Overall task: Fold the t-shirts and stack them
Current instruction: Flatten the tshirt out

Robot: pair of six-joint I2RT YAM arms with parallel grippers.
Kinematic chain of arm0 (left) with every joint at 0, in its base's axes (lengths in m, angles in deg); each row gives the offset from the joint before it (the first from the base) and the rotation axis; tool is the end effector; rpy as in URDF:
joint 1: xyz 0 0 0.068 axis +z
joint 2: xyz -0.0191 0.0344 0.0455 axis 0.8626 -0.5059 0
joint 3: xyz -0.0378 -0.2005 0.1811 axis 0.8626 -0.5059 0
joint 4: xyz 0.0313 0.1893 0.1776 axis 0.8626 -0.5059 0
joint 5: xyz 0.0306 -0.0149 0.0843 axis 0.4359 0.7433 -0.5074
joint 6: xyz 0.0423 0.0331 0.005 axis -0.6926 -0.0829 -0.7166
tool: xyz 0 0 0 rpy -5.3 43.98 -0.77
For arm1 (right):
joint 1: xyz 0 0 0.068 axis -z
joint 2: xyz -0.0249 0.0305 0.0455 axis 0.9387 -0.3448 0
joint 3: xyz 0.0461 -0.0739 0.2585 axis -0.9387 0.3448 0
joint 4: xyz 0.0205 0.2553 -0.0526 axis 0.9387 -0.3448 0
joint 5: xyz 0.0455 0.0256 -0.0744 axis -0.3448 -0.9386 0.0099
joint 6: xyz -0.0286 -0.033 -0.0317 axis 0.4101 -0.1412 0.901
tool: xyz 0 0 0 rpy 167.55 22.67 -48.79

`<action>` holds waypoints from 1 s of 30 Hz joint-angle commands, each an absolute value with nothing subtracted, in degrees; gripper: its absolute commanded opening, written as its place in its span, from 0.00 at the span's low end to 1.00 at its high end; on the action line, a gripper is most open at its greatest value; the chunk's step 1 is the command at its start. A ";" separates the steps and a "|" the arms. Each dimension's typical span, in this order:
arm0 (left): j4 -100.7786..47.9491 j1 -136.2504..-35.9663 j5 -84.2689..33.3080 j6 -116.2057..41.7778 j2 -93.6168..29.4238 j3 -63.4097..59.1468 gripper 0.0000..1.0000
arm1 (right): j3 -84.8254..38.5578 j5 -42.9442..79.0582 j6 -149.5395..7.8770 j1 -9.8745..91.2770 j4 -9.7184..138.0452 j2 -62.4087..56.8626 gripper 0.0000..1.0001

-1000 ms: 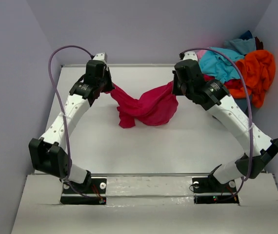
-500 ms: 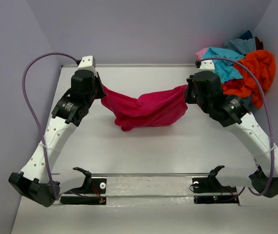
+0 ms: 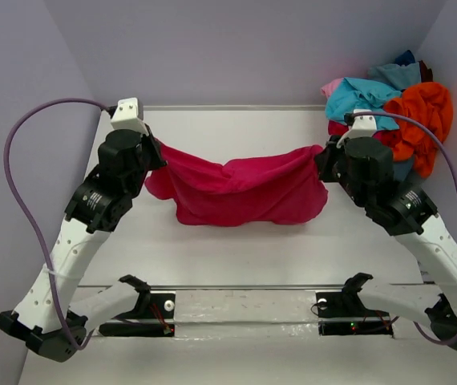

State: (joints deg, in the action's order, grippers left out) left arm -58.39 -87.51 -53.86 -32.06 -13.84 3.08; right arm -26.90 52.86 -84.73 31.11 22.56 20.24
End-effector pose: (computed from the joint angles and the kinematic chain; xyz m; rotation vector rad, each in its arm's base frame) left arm 0.1753 -0.0790 0.4583 -0.0890 1.7339 -0.2687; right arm 0.1549 0.1034 0.4449 0.0148 1.9008 0.2472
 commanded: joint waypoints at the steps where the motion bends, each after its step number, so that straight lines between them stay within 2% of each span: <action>1: -56.21 -89.57 -57.82 -33.67 -12.06 4.53 0.06 | -26.08 51.89 -82.30 30.72 28.63 22.85 0.07; 14: -54.36 -95.20 -63.36 -37.98 -10.30 8.57 0.06 | -25.10 50.31 -77.73 30.72 33.29 26.81 0.07; 30: -54.53 -95.20 -63.10 -45.45 -9.78 20.36 0.06 | -36.61 48.46 -72.01 30.72 34.26 23.90 0.07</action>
State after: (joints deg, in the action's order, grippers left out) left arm -57.71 -95.14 -62.28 -43.19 -10.75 18.03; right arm -31.29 49.16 -74.26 31.11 29.91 23.74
